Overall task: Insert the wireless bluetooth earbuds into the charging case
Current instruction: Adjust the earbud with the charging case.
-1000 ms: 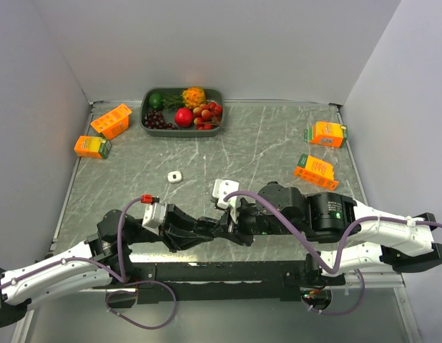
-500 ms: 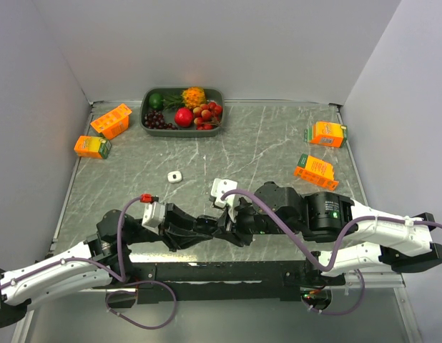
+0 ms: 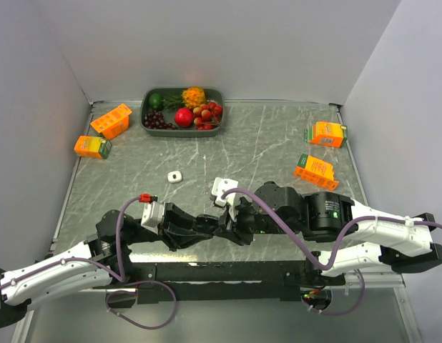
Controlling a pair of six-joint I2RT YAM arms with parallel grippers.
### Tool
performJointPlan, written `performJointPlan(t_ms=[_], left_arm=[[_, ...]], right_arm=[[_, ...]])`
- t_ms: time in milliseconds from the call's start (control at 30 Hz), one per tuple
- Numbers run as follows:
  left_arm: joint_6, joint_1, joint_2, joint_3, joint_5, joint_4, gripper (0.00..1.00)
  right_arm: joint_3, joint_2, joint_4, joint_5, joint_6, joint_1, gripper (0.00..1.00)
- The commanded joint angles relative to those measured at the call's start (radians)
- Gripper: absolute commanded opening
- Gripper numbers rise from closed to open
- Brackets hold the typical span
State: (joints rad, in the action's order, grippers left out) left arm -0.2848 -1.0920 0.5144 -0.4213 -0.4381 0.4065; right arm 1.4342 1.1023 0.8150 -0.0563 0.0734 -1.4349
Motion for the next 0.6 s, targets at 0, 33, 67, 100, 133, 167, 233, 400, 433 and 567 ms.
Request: performJointPlan(t_ms=[0, 33, 67, 100, 133, 167, 233, 400, 433, 567], left_arm=[[-0.016, -0.003, -0.004, -0.047, -0.019, 0.086, 0.01], [-0.016, -0.002, -0.004, -0.047, -0.021, 0.087, 0.01], [-0.017, -0.002, -0.002, -0.047, -0.019, 0.091, 0.01], [-0.019, -0.003, -0.002, -0.047, -0.017, 0.091, 0.01], [-0.02, -0.002, -0.001, -0.045, -0.017, 0.097, 0.01], [-0.022, -0.003, -0.004, -0.045, -0.016, 0.1, 0.01], [-0.024, -0.002, -0.001, -0.043, -0.014, 0.113, 0.01], [-0.028, -0.002, 0.009, -0.048, -0.016, 0.127, 0.01], [-0.028, -0.002, 0.009, -0.048, -0.017, 0.127, 0.01], [-0.03, -0.003, 0.007, -0.05, -0.019, 0.123, 0.01]], right_arm=[[-0.008, -0.009, -0.019, -0.022, 0.008, 0.01, 0.34], [-0.006, -0.004, -0.022, -0.022, 0.009, 0.01, 0.33], [-0.005, -0.002, -0.023, -0.019, 0.009, 0.01, 0.32], [-0.004, 0.001, -0.023, -0.014, 0.009, 0.01, 0.3], [-0.003, 0.004, -0.023, -0.011, 0.008, 0.011, 0.29], [-0.003, 0.007, -0.023, -0.008, 0.009, 0.01, 0.28], [-0.006, 0.011, -0.025, -0.007, 0.012, 0.011, 0.28], [-0.009, 0.022, -0.027, -0.01, 0.023, 0.01, 0.29], [-0.009, 0.028, -0.027, -0.011, 0.025, 0.01, 0.27], [-0.008, 0.031, -0.025, -0.019, 0.031, 0.011, 0.0]])
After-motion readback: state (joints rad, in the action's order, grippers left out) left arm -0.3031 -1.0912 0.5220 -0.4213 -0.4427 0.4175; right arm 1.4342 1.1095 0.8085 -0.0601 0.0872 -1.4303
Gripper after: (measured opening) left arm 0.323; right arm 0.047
